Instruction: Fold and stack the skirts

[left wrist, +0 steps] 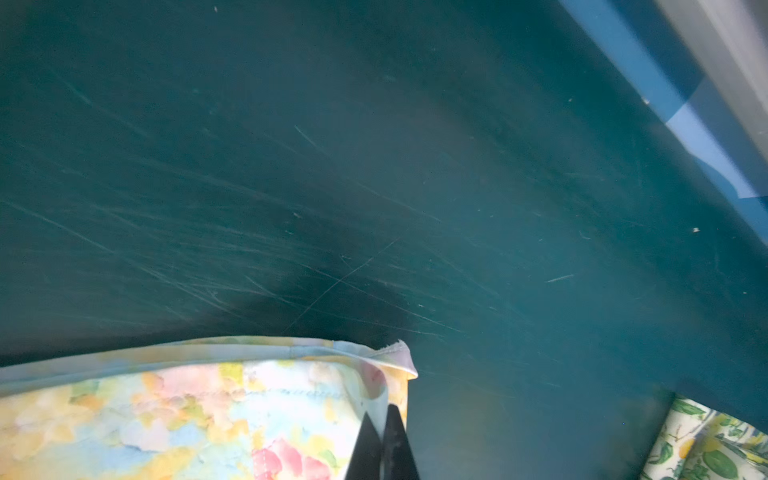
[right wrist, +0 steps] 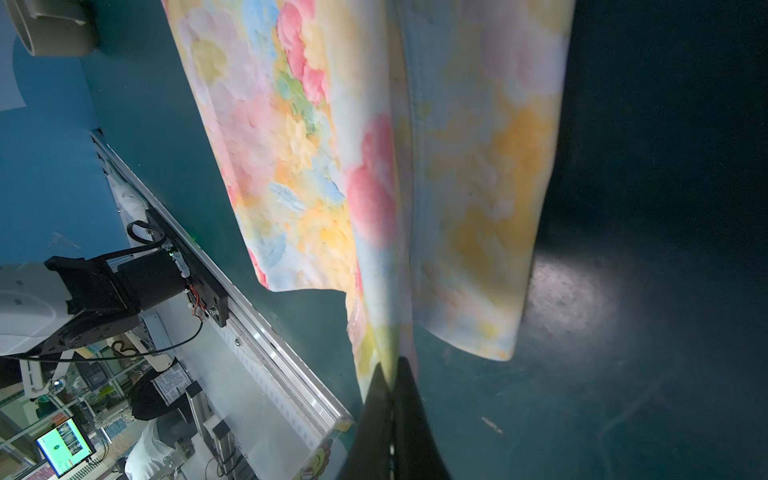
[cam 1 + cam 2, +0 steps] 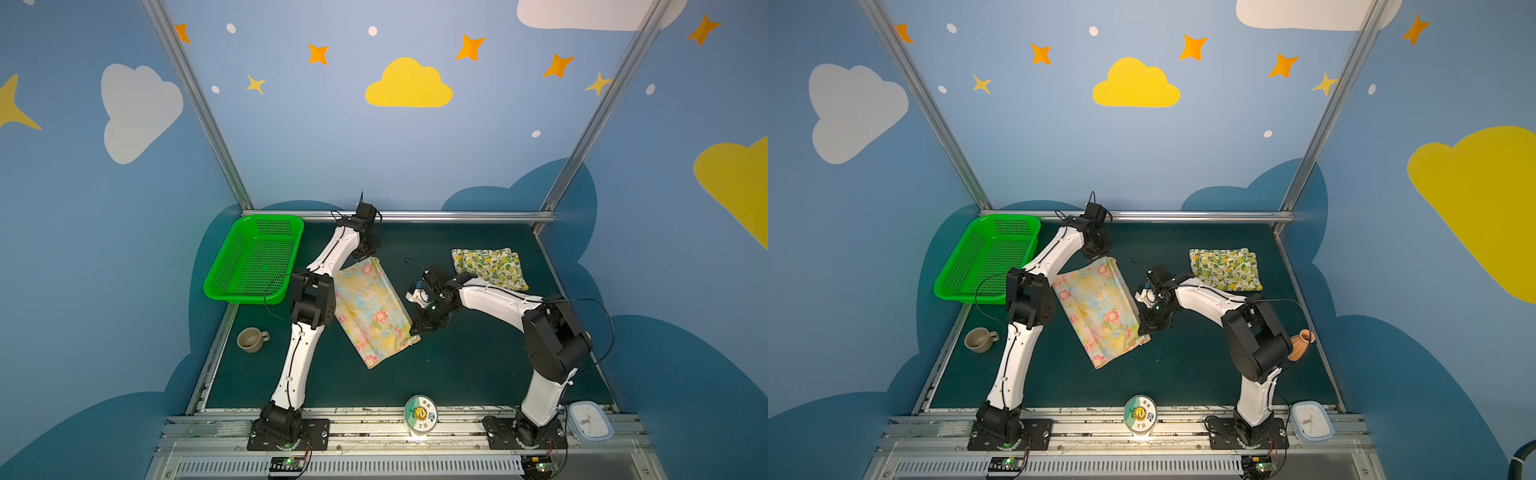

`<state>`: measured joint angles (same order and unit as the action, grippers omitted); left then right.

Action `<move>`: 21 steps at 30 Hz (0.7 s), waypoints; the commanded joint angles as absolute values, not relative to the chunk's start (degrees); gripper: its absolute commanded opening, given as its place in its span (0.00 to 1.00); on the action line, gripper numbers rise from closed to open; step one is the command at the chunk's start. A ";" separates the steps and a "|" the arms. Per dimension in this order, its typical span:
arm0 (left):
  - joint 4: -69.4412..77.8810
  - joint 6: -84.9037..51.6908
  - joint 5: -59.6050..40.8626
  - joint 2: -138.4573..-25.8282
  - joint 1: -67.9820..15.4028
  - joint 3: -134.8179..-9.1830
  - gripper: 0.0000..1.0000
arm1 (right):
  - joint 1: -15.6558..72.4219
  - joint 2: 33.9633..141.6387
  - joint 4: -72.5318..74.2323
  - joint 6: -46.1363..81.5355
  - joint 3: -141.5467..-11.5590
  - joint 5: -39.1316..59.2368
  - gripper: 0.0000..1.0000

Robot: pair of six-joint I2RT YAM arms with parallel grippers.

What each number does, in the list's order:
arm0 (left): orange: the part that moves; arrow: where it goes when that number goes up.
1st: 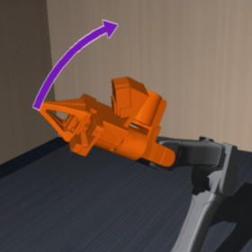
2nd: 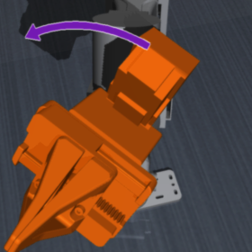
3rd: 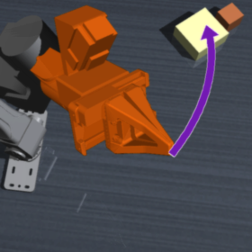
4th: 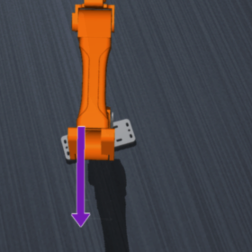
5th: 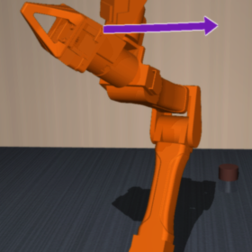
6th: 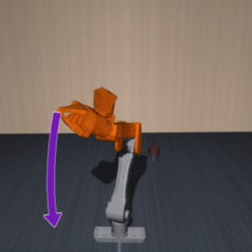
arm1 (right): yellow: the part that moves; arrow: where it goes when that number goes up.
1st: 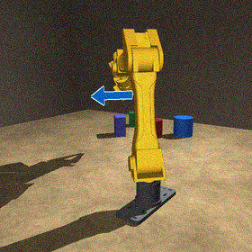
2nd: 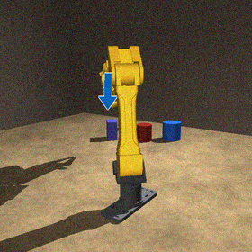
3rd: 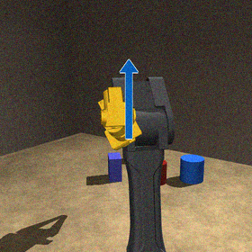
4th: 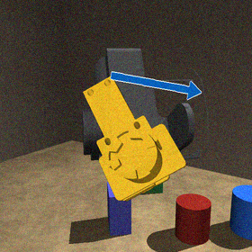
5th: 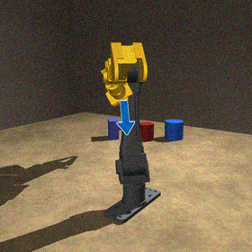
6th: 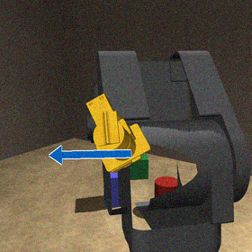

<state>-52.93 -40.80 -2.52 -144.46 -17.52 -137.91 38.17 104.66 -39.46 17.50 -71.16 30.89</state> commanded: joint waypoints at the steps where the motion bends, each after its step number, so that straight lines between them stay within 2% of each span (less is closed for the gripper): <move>1: -51.15 -40.96 -0.18 -146.06 -16.79 -139.44 0.04 | 38.17 106.21 -44.04 16.40 -71.98 31.40 0.00; 21: -50.10 -41.66 -0.31 -147.28 -16.77 -139.57 0.04 | 36.94 109.07 -44.84 16.52 -73.43 29.61 0.00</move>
